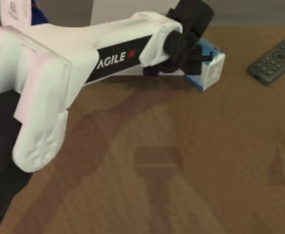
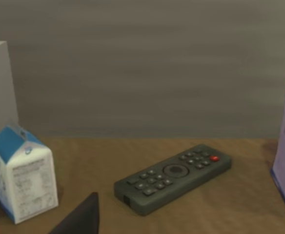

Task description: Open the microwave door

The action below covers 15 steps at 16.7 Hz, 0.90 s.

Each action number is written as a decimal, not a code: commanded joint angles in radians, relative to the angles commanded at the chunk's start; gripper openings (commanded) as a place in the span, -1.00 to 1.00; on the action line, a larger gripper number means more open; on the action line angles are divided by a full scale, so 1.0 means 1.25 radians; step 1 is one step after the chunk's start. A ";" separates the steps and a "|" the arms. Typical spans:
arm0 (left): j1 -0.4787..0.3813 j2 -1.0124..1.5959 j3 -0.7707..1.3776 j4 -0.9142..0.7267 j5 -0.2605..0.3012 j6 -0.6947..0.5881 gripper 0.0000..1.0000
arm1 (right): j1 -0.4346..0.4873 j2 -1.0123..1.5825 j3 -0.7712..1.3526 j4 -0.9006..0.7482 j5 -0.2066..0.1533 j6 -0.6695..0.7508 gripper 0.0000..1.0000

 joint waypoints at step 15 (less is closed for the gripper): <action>-0.027 -0.067 -0.125 0.038 -0.013 -0.019 -1.00 | 0.000 0.000 0.000 0.000 0.000 0.000 1.00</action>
